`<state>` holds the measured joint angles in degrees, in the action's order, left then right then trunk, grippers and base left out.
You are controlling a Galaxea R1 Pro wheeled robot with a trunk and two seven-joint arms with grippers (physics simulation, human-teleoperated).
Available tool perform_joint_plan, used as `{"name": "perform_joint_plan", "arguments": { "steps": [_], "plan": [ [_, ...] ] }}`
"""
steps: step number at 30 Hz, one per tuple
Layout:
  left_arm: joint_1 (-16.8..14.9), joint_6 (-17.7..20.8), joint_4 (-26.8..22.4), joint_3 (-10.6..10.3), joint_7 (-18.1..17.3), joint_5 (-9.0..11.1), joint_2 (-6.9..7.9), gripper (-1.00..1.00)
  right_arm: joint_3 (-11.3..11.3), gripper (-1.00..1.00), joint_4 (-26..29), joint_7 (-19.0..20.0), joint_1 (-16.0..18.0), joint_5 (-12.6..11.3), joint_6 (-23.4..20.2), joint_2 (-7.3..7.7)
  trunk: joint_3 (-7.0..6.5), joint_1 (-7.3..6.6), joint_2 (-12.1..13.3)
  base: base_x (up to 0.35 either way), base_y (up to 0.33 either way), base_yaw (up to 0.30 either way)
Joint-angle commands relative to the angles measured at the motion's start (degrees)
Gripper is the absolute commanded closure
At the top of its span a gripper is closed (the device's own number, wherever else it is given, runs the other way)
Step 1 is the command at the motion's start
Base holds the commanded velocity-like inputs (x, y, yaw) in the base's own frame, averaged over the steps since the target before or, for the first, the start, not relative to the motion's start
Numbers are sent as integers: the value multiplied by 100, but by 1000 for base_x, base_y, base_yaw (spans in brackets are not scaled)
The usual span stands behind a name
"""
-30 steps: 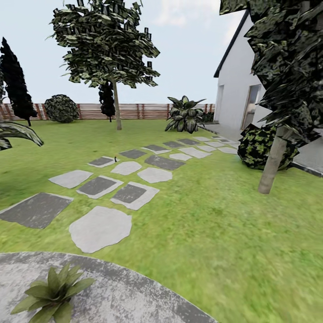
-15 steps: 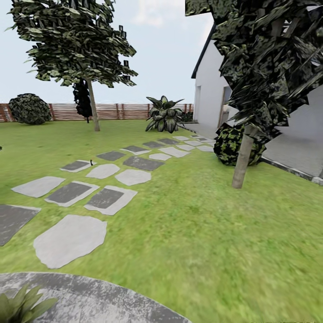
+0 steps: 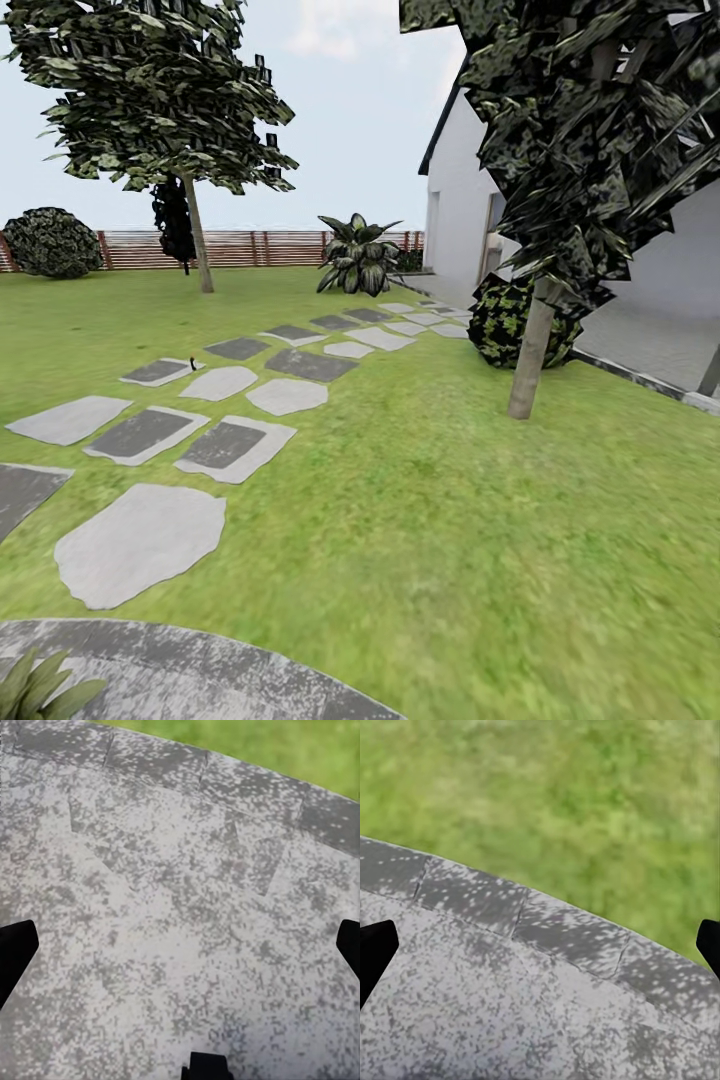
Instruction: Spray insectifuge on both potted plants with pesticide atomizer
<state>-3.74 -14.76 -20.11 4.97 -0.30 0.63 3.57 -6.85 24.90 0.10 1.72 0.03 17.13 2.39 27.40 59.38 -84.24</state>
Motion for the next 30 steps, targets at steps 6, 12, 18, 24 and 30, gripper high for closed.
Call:
{"name": "perform_joint_plan", "arguments": {
  "steps": [6, 12, 18, 24, 30],
  "plan": [
    [-4, -18, 7, 38, -5, 25, 3, -100, -10, -100, -12, -16, 4, 4, 19, -1, 114, 132, -245, 0, 0, 0],
    [-59, -6, -6, 54, 12, 61, 38, -100, -1, -100, 84, 11, 4, 9, 17, -1, 222, 264, -486, 0, 0, 0],
    [-492, 57, -42, 55, 58, 70, 64, -100, 20, -100, 740, 37, 4, 19, 11, -1, 330, 396, -726, 0, 0, 0],
    [-827, 74, -2, 63, 4, 72, 93, -100, 24, -100, 1136, 49, 19, 21, 8, -1, 437, 527, -967, 0, 0, 0],
    [-832, 22, 58, 64, -27, 84, 173, -100, 31, -100, 1005, 33, 21, 25, 30, -6, 545, 659, -1208, 0, 0, 0]
  ]
}}
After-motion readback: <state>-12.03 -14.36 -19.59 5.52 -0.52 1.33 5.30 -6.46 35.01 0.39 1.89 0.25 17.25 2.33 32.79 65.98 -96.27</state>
